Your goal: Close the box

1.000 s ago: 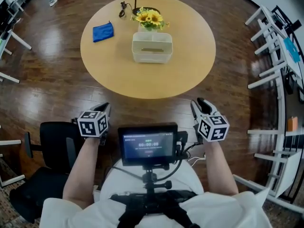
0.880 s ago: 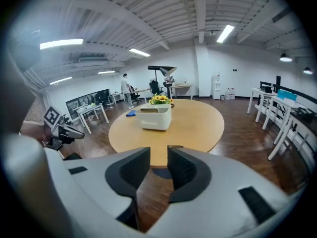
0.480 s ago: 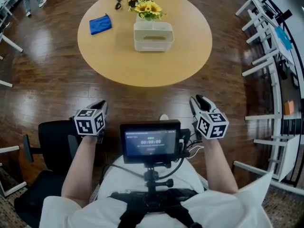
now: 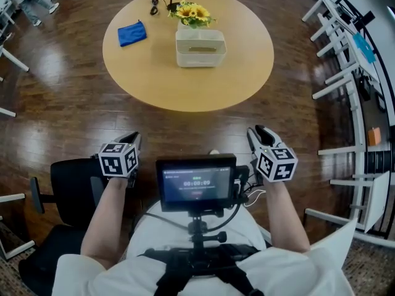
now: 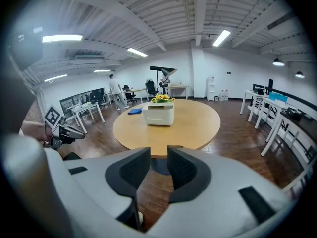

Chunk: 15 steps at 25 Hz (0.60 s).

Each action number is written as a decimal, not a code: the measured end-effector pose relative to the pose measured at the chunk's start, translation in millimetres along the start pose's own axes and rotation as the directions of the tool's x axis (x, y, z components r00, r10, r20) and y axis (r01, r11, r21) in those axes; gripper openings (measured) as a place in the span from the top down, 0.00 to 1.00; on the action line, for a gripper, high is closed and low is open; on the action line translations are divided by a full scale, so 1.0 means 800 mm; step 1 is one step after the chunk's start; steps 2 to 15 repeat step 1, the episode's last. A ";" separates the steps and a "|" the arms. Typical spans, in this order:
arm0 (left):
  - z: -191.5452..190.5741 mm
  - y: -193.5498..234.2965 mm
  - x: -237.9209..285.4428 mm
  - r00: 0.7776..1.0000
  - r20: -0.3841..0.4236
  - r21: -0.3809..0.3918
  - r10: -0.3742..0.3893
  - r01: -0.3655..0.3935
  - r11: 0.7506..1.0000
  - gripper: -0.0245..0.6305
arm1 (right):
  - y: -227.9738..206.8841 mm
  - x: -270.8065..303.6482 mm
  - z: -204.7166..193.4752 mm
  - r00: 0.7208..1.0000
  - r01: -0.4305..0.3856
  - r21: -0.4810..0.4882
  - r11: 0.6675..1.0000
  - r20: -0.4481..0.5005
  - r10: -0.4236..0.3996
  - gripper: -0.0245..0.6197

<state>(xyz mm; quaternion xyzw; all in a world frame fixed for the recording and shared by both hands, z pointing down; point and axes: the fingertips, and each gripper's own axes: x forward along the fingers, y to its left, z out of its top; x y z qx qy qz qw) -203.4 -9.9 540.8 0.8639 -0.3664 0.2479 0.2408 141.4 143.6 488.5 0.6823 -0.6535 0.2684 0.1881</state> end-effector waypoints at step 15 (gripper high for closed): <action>-0.002 0.001 -0.005 1.000 0.000 0.001 -0.002 0.002 1.000 0.94 | 0.005 -0.004 -0.002 1.000 0.002 0.000 1.000 0.000 -0.002 0.78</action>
